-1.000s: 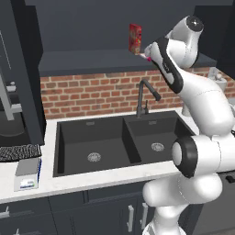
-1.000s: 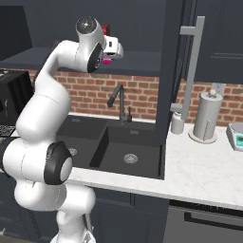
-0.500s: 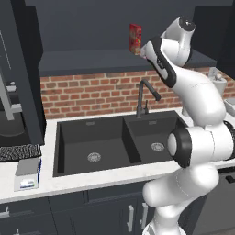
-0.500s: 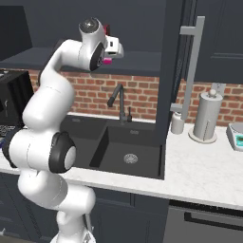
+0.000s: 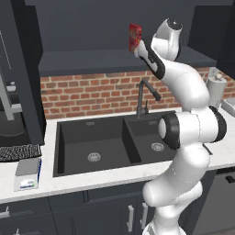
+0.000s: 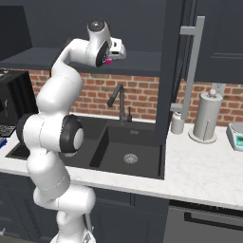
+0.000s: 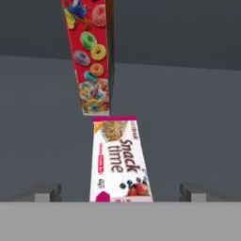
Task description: Pick the bar and place it on the digital scale for weighing, and close the cabinet.
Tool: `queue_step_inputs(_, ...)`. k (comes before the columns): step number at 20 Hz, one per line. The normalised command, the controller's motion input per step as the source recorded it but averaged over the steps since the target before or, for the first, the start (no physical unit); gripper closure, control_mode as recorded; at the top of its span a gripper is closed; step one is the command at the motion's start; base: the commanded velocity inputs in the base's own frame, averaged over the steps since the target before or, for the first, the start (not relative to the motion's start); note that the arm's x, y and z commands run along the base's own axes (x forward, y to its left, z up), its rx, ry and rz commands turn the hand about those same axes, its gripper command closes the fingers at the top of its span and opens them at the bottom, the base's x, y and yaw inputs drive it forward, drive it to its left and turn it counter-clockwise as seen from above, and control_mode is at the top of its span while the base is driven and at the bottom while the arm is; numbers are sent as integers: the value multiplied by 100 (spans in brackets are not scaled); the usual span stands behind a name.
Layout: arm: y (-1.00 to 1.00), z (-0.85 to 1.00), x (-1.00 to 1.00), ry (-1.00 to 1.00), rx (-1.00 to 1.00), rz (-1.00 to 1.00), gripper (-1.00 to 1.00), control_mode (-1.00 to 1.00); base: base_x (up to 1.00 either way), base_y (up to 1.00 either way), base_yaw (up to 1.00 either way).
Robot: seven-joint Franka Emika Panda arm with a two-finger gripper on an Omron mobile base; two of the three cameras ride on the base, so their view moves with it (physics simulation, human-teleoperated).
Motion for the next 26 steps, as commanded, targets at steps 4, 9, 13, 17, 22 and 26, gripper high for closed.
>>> queue_step_inputs(4,0,-10,45,11,0,0,-100,-100,0,0,0)
queue_step_inputs(9,0,-27,25,2,0,1,-100,-100,0,0,0)
queue_step_inputs(13,1,-55,0,0,0,1,100,-100,0,0,0)
queue_step_inputs(17,4,-60,-1,-2,0,1,100,-100,0,0,0)
queue_step_inputs(22,4,-61,-13,-9,0,2,100,-100,0,0,0)
queue_step_inputs(26,0,-55,-3,-2,0,3,100,-100,0,0,0)
